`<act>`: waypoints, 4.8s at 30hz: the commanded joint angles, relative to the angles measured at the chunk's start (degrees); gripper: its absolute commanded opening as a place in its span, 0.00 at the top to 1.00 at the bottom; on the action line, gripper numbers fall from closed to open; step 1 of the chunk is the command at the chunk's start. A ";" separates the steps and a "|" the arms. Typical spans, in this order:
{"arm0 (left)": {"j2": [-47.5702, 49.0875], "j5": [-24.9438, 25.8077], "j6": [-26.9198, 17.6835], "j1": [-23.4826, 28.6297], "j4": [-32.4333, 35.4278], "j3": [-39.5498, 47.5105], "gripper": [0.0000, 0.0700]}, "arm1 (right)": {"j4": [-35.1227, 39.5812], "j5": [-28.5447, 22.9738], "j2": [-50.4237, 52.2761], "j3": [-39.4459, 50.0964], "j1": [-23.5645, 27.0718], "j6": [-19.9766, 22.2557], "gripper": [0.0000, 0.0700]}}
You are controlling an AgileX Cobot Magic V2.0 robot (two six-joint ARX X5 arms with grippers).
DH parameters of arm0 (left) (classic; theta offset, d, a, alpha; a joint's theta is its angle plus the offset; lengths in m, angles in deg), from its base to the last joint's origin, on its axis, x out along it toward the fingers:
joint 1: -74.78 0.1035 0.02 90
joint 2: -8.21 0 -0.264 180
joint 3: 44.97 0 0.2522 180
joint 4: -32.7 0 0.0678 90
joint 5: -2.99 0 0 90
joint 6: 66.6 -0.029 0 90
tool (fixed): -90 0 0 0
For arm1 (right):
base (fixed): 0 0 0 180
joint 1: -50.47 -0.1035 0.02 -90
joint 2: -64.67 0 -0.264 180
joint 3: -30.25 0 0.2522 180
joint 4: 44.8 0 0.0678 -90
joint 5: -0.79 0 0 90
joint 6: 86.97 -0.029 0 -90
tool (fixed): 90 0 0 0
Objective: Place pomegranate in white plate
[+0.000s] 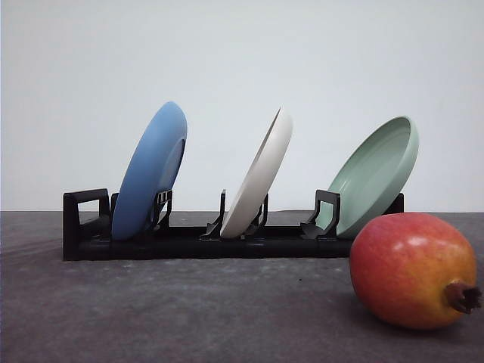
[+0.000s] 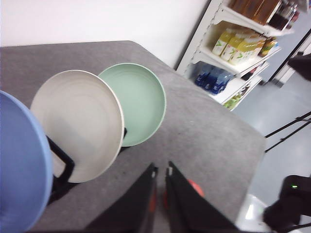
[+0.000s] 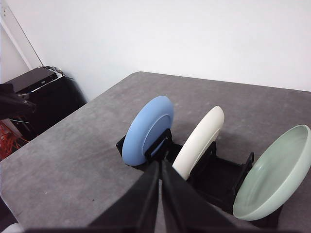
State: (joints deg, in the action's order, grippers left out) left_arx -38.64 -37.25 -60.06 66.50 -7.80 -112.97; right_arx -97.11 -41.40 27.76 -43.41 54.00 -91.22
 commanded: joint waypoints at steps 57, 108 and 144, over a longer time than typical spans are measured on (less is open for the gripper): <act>-61.37 -35.17 -4.42 -30.71 -1.57 -37.99 0.46 | 0.33 0.22 -2.67 -0.87 -0.02 -6.21 0.10; -31.48 -37.60 -5.95 -45.30 -31.93 -42.93 0.99 | 0.35 0.20 -2.69 -0.87 -0.02 -7.30 0.10; -36.15 -72.74 -5.42 -67.82 2.33 8.66 0.99 | 0.33 0.20 -2.69 -0.87 -0.02 -7.37 0.10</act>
State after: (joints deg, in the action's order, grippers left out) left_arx -73.60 -109.60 -65.52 -0.39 -6.28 -103.83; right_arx -97.13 -41.38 25.47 -43.41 54.00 -97.95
